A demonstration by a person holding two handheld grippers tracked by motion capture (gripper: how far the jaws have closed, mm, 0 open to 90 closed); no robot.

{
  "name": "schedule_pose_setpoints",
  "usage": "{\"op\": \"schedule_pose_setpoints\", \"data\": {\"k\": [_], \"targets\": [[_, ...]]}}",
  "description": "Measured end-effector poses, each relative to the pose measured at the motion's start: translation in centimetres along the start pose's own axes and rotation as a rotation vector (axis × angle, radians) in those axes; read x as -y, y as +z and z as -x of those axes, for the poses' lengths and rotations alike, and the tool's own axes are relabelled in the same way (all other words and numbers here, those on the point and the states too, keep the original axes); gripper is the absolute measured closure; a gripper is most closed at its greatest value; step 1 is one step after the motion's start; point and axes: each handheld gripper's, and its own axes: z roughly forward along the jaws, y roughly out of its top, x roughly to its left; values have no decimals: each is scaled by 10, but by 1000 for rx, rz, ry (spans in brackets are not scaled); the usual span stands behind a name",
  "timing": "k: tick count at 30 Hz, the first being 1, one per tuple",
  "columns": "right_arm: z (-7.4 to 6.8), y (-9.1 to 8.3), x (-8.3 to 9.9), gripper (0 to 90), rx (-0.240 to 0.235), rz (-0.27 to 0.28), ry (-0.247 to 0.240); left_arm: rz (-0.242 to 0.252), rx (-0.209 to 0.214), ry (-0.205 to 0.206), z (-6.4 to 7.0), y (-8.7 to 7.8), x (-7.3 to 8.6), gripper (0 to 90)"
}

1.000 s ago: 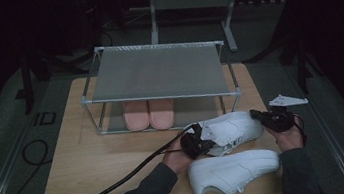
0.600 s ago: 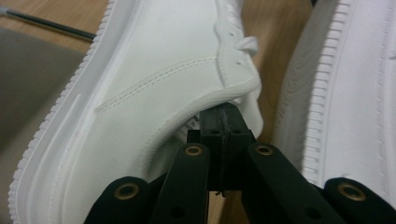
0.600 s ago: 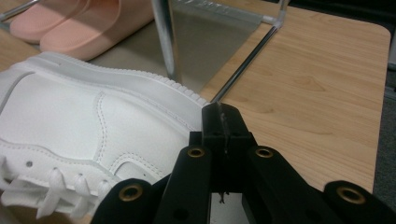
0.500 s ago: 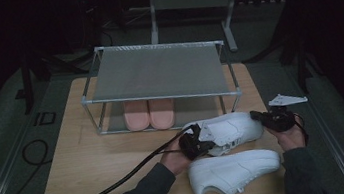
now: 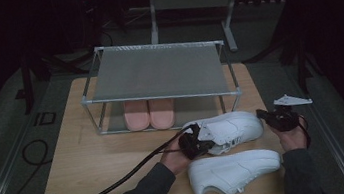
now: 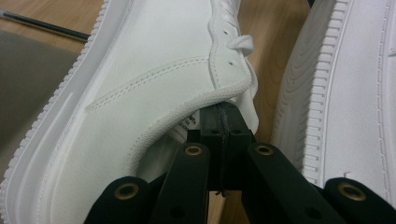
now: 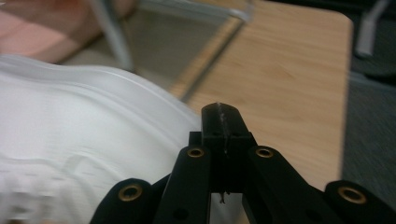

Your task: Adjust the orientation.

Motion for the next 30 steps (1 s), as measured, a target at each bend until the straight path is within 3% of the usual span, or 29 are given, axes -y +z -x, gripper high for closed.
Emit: {"op": "schedule_pose_setpoints", "data": {"k": [5, 10, 22, 30], "targets": [[20, 5, 20, 900, 62, -49, 96, -1, 0, 2, 0, 0, 0, 900], [22, 11, 33, 900, 37, -70, 121, 2, 1, 0, 0, -1, 0, 900], [5, -5, 41, 900, 6, -99, 48, 31, -29, -26, -12, -12, -1, 900], [-1, -14, 49, 900, -16, -109, 28, 15, -42, -20, -19, -14, 0, 900]]}}
